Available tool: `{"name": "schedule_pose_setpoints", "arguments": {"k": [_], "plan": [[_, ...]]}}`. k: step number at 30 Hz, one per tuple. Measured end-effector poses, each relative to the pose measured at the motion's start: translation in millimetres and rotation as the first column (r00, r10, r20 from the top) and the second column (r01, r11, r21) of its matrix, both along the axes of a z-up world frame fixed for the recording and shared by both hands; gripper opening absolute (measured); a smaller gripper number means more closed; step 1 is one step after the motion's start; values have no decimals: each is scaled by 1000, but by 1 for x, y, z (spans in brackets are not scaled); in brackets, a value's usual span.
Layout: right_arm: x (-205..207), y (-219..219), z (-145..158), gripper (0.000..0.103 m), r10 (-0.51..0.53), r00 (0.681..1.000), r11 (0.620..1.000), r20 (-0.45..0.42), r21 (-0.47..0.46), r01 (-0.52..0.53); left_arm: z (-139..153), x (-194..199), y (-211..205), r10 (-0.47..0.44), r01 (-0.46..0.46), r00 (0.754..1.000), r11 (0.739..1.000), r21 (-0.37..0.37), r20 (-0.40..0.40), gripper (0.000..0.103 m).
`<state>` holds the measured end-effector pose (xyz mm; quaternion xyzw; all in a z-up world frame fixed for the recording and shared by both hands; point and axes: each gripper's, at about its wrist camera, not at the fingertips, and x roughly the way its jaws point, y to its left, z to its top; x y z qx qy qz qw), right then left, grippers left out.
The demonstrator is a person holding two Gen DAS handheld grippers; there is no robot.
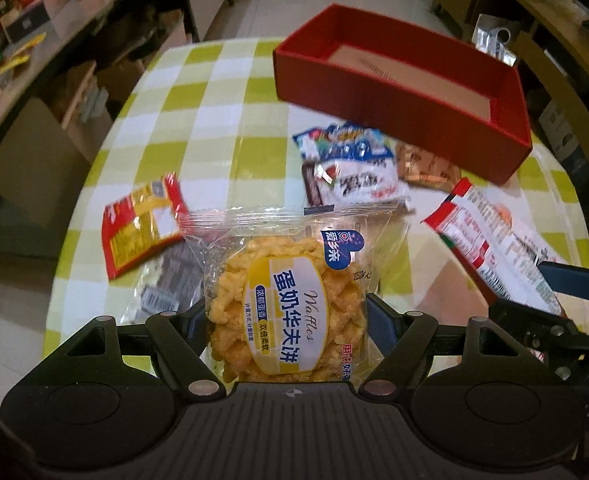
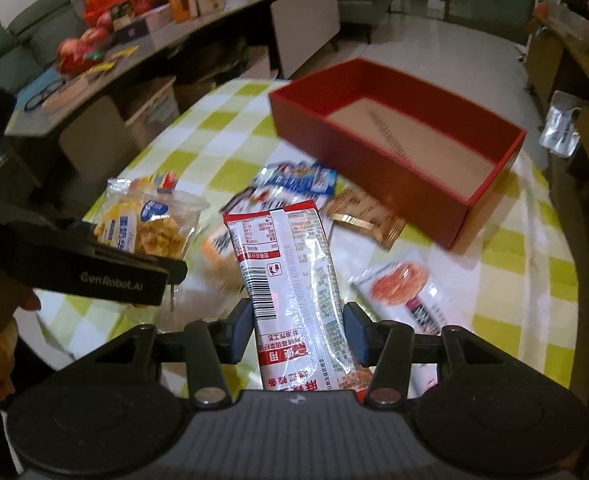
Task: Organize snacks
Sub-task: 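Lift and carry both held packets over the red box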
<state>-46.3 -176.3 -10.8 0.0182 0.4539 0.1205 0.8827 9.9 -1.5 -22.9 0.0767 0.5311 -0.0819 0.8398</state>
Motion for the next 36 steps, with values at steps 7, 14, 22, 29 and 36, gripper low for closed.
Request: {"name": "schedule_pose_setpoints", "arguments": {"k": [7,14,22,29,36], "plan": [[20,-13,17,59,-55,997,998,54,13,55,12,18,-21,-18,19,999,1000,-6,50,80],[36,-22,21,59,-85,994,996,71,7,85,16,34,-39,-37,38,996,999,-3,78,80],[55,-34,25,59,-125,988,992,93,-11,126,20,59,-49,-26,25,994,1000,6,109,80],[81,-44,26,59,-154,982,987,105,-19,157,20,85,-65,-23,22,992,1000,9,126,80],[110,-62,26,59,-205,972,978,116,-24,209,20,115,-82,-18,19,991,1000,-4,135,80]]}}
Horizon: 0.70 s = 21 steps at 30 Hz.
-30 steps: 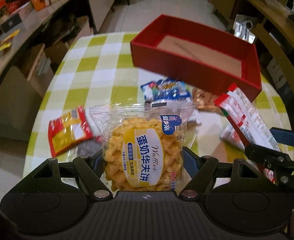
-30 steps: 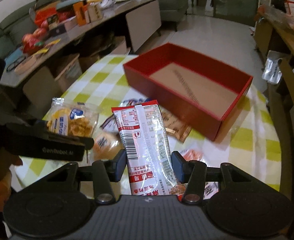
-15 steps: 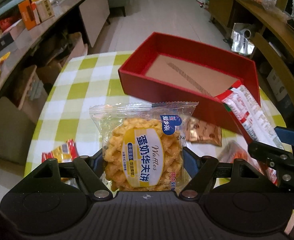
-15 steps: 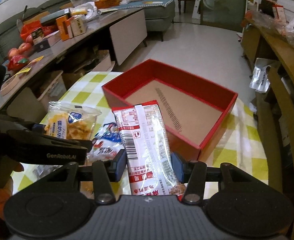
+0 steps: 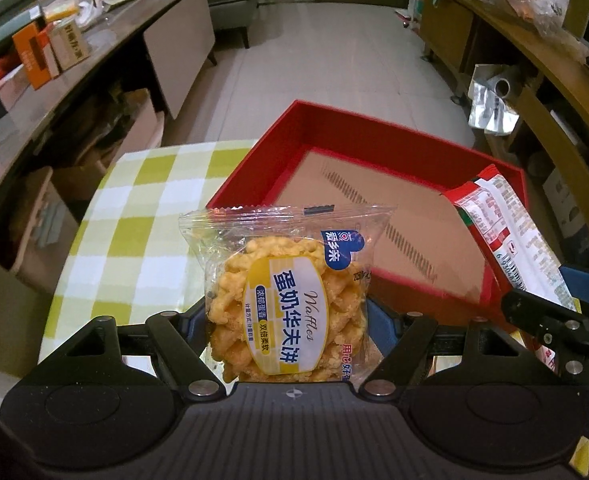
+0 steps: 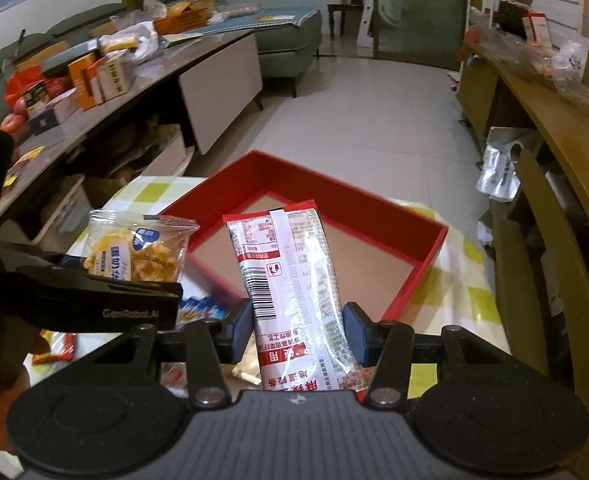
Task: Organize snacks
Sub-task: 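Lift and carry both held packets over the red box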
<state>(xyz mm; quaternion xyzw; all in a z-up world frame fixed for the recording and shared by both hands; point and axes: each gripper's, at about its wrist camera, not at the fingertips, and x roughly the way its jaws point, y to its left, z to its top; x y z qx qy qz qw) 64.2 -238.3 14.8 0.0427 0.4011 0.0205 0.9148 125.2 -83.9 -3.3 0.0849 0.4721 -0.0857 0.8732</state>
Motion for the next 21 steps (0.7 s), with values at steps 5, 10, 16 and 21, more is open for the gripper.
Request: {"name": "schedule_pose_setpoints", "arguments": {"k": [5,10,16,21], "plan": [[25,-10,-3,59,-26,1000,1000,0,3,26,1,25,-11,13,-13,1000,1000,-19,12,80],[52,-13,-9,59,-30,1000,999,3,15,30,-2,50,-22,25,-25,1000,999,-26,19,80],[84,-15,-28,59,-34,999,999,-21,20,34,-16,80,-35,27,-27,999,1000,-2,34,81],[102,-12,-50,59,-33,997,999,-64,21,34,-30,100,-43,2,-2,999,1000,6,33,81]]}}
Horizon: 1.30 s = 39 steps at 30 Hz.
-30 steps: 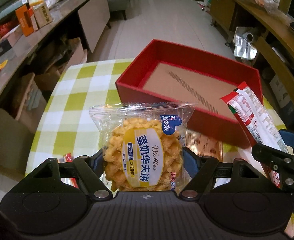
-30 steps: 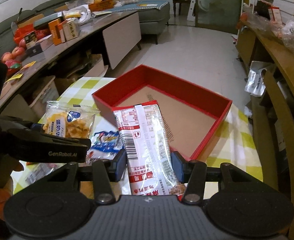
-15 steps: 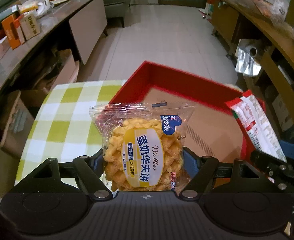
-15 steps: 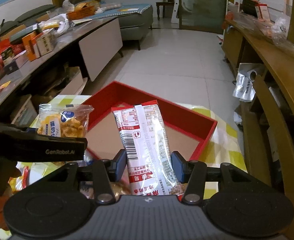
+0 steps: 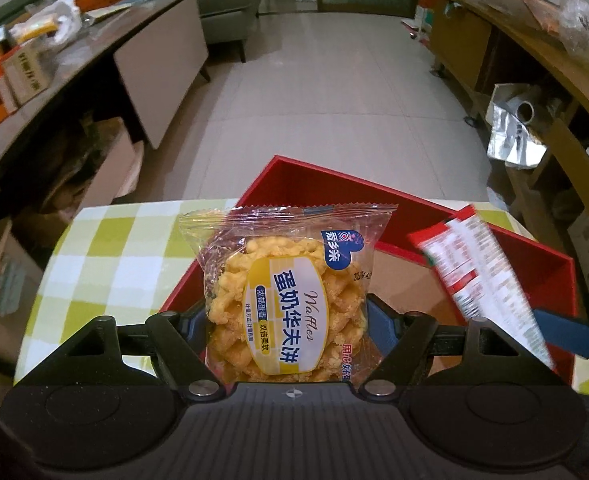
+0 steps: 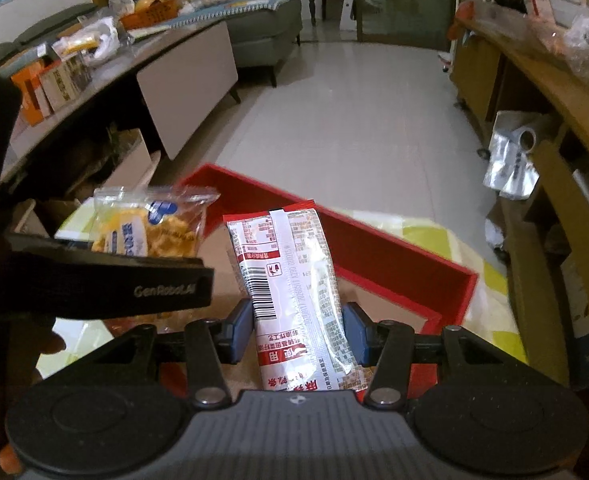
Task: Organize snacks
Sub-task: 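Lift and carry both held packets over the red box, then open both grippers to drop the packets into the red box, withdraw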
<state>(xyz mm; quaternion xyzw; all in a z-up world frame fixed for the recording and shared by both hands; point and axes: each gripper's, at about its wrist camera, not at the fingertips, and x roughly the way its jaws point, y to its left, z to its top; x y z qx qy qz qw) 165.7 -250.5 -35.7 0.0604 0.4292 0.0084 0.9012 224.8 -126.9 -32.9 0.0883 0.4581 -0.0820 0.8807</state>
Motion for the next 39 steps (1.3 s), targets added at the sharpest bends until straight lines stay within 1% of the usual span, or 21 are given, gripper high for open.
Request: {"name": "schedule_pose_setpoints", "arguments": {"k": [3,7,11,16,18,25,29,30,32,34,39], "plan": [[8,2,-16,59,-5,1000,1000,-26,-1,5,-14,10,-3,-8,8,1000,1000,26,-13,80],[13,4,-30,59,-9,999,1000,-46,-2,9,-34,19,0,12,-10,999,999,51,-53,80],[18,5,-38,59,-6,998,1000,-59,-18,5,-43,23,3,19,-14,997,997,75,-69,77],[21,0,-47,60,-16,995,1000,-102,-27,14,-50,19,7,20,-11,996,994,107,-83,80],[19,-1,-49,60,-11,995,999,-103,-33,7,-50,15,9,16,-6,997,992,125,-80,80],[18,4,-48,60,5,993,998,-121,-67,-13,-49,-6,17,11,5,995,987,161,-103,80],[19,6,-47,63,5,992,998,-124,-63,-13,-47,-16,24,17,4,991,988,155,-132,80],[19,7,-45,64,4,993,998,-118,-69,-12,-47,-18,25,18,3,991,988,153,-136,80],[16,10,-36,66,3,996,996,-84,-83,-10,-44,-21,25,12,9,991,988,152,-132,85],[14,10,-27,76,-2,999,996,-54,-87,-3,-42,-23,24,14,5,992,989,147,-127,88],[6,13,-7,76,-2,1000,996,-14,-86,0,-29,-27,23,9,4,996,991,137,-91,88]]}}
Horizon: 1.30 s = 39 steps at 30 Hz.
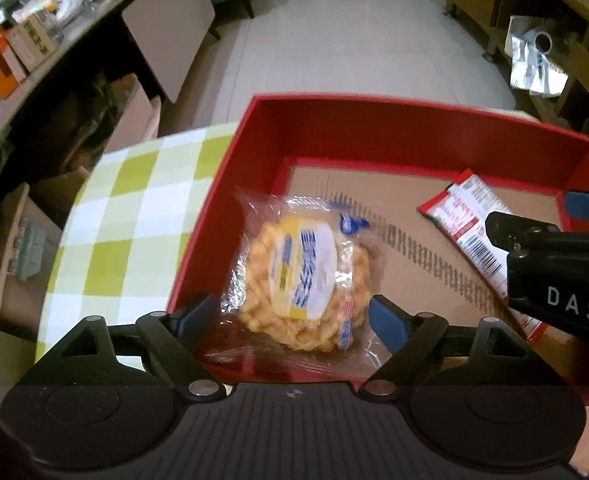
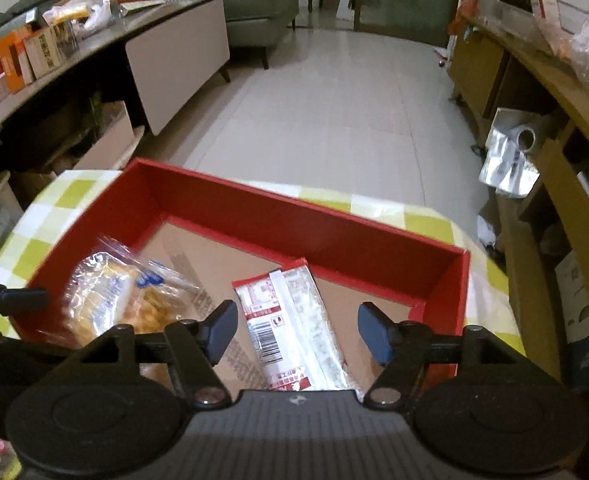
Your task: Organize snacks
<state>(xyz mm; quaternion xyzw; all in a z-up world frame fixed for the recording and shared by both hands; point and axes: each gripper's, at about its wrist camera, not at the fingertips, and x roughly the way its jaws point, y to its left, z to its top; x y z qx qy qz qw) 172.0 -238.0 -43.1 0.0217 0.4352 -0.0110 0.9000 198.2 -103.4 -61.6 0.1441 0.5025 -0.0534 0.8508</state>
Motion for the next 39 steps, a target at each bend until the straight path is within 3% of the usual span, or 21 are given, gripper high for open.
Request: {"name": "schedule_pose_setpoints", "arguments": {"k": [9,18,39], "plan": [[-30,5,28,76,10,999,1000,35,-20,-9,25,-20,8,0,1,999,999,-32,50,91],[-74,11,34,76,49,999,998,15,-31,-48,43,-50,32,4,-1,999,997,-72,36,94],[-153,12,13,76,120,986,993,-113,8,-120,3,-129,68,5,-14,987,998,-57,-158,96]]}}
